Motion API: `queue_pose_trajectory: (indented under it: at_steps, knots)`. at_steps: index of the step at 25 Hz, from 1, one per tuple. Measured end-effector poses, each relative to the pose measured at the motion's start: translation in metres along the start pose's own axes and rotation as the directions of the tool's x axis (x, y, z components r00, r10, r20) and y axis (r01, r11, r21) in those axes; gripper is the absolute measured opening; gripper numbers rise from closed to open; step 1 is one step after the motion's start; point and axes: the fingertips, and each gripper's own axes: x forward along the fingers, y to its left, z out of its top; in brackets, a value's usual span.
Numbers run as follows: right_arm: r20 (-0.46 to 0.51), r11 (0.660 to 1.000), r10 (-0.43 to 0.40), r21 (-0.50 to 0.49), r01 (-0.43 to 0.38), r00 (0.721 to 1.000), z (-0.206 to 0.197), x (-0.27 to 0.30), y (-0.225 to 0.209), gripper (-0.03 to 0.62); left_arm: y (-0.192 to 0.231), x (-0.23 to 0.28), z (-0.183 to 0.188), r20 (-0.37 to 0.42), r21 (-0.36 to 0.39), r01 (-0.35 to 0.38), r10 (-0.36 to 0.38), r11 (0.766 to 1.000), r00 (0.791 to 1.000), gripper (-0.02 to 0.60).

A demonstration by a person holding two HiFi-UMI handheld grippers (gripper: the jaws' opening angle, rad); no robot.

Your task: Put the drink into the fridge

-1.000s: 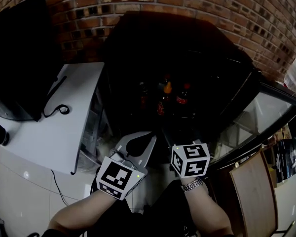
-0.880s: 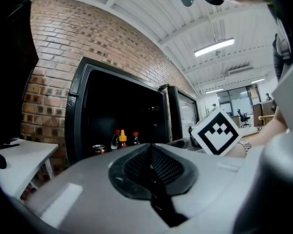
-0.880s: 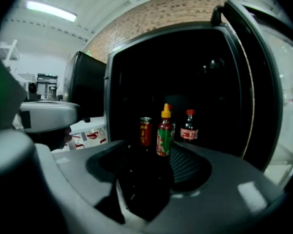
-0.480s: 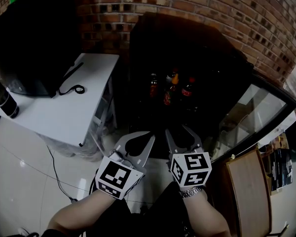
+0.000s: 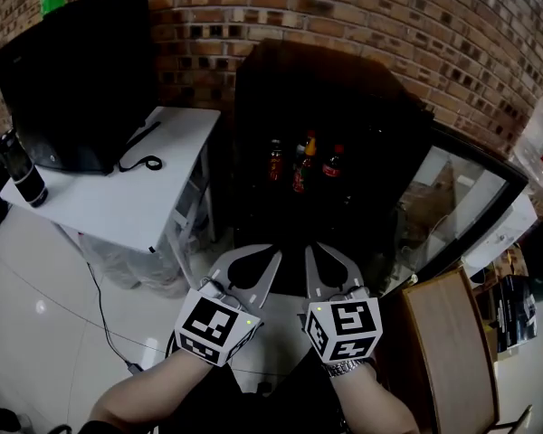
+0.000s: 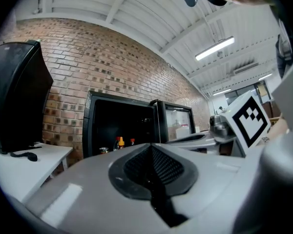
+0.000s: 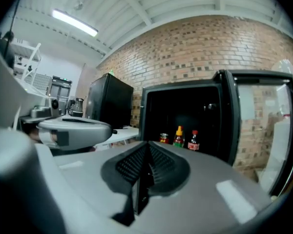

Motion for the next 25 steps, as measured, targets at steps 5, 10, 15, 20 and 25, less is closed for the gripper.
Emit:
queue_pose_trajectory:
  at_steps: [5,10,15,20,25]
  knots:
    - [0.018,1.000,0.015,-0.004,-0.015,1.000,0.007,-0.024,0.008,0.000,-0.016,-0.005,0.011,0.013,0.010,0.010,-0.010,1.000,1.000,0.005]
    - [0.028,1.000,0.017,-0.011,-0.017,0.999,0.008,-0.038,0.012,0.000,-0.031,-0.007,0.012,0.016,0.016,0.026,-0.026,1.000,1.000,0.005]
    - [0.028,1.000,0.020,-0.008,-0.020,0.999,0.004,-0.046,0.014,0.000,-0.040,-0.008,0.008,0.004,0.018,0.035,-0.035,0.999,0.999,0.005]
    - [0.039,1.000,0.025,-0.012,-0.024,0.999,0.008,-0.050,0.017,0.000,-0.037,-0.006,0.004,-0.007,0.012,0.031,-0.031,0.999,0.999,0.005]
    - [0.048,0.999,0.029,-0.018,-0.028,0.998,0.010,-0.051,0.019,0.000,-0.037,-0.006,0.002,-0.008,0.013,0.031,-0.031,0.999,0.999,0.005]
